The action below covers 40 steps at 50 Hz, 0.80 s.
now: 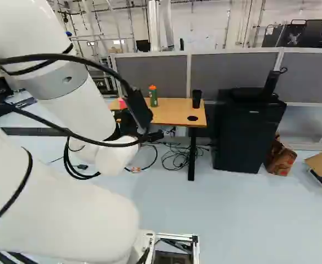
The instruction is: Pick up the green bottle from the table
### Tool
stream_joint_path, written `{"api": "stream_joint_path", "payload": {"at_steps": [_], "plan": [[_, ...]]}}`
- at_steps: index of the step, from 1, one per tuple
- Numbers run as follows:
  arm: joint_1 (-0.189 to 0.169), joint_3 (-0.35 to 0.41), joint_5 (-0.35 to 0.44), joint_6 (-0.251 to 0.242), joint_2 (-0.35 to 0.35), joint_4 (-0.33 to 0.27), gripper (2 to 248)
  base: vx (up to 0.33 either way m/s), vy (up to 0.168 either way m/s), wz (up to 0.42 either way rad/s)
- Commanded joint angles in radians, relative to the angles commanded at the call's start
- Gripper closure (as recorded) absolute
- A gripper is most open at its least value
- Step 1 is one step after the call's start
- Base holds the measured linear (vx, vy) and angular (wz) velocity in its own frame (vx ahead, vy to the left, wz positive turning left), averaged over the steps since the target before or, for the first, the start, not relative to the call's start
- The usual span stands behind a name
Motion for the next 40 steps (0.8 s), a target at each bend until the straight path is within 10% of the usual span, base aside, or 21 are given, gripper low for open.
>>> {"api": "stream_joint_path", "payload": {"at_steps": [40], "plan": [[0.0, 0.0, 0.0, 0.0, 0.0, 0.0, 3, 0.143, -0.01, -0.014]]}}
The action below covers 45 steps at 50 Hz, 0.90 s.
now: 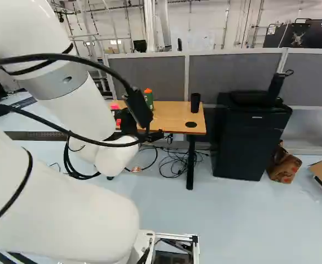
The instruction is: Pick up the green bottle from the table
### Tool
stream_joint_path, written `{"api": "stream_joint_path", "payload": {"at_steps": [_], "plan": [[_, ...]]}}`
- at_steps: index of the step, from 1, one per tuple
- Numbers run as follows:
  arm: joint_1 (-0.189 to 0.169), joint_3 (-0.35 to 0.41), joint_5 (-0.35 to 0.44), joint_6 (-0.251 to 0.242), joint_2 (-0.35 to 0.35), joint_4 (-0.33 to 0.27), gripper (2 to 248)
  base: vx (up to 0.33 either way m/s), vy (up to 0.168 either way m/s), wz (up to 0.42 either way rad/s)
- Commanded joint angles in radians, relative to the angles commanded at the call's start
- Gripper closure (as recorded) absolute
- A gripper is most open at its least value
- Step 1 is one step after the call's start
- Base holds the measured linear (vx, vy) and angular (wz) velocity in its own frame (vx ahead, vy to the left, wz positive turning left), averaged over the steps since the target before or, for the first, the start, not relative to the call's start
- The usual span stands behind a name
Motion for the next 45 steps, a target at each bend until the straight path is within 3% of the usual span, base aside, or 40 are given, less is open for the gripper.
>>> {"api": "stream_joint_path", "payload": {"at_steps": [45], "plan": [[0.0, 0.0, 0.0, 0.0, 0.0, 0.0, 3, 0.175, -0.007, -0.011]]}}
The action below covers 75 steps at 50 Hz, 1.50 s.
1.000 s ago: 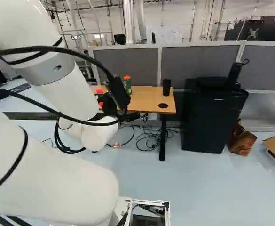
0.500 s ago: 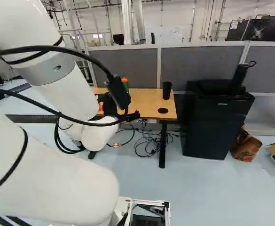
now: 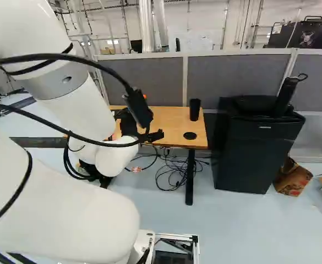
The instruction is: Pick up the green bottle from the table
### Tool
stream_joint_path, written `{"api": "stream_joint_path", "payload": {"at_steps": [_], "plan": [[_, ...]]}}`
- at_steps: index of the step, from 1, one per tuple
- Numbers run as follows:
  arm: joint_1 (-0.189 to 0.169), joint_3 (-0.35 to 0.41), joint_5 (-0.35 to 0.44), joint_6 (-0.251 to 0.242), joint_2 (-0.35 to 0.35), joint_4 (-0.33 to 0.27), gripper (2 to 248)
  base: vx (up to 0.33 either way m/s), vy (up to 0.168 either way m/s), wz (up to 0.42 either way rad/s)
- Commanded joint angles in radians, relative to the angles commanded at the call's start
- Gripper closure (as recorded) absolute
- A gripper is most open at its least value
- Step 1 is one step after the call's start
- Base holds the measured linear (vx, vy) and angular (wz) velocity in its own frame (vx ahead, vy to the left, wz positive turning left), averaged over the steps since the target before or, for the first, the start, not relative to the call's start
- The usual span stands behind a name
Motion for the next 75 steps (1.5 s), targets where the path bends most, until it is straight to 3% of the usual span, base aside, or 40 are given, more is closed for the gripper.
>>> {"api": "stream_joint_path", "payload": {"at_steps": [49, 75], "plan": [[0.0, 0.0, 0.0, 0.0, 0.0, 0.0, 3, 0.167, -0.008, -0.016], [0.0, 0.0, 0.0, 0.0, 0.0, 0.0, 3, 0.065, 0.059, 0.234]]}}
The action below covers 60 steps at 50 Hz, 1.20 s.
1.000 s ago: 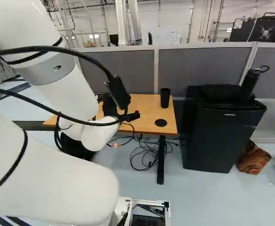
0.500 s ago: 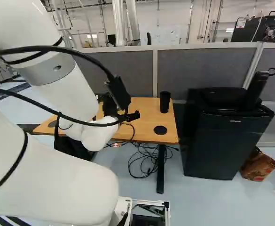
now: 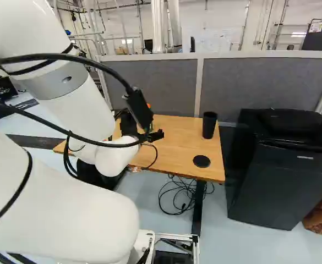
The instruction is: Pick up the green bottle from the table
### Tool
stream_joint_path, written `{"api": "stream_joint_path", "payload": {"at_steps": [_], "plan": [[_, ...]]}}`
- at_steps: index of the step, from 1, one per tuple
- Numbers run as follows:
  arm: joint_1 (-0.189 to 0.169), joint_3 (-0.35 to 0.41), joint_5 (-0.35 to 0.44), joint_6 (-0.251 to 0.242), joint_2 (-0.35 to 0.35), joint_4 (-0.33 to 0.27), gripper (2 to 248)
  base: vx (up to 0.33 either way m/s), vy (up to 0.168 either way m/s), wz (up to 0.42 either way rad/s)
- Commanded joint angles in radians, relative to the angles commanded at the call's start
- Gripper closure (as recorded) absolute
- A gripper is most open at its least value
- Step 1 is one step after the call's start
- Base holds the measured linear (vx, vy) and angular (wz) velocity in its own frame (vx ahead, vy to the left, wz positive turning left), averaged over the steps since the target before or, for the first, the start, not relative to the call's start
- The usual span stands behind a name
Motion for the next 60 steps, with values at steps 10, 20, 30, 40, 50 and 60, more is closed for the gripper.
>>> {"api": "stream_joint_path", "payload": {"at_steps": [10, 20, 30, 40, 50, 60], "plan": [[0.0, 0.0, 0.0, 0.0, 0.0, 0.0, 3, 0.001, -0.001, 0.0], [0.0, 0.0, 0.0, 0.0, 0.0, 0.0, 3, 0.0, -0.001, -0.003], [0.0, -0.008, 0.0, 0.0, -0.01, 0.0, 3, 0.0, 0.0, 0.0], [0.005, -0.045, 0.0, 0.0, -0.052, 0.0, 3, 0.0, 0.0, 0.0], [0.018, -0.098, 0.0, 0.0, -0.112, 0.0, 3, 0.0, 0.0, 0.0], [0.034, -0.153, 0.0, 0.0, -0.172, 0.0, 3, 0.0, 0.0, 0.0]]}}
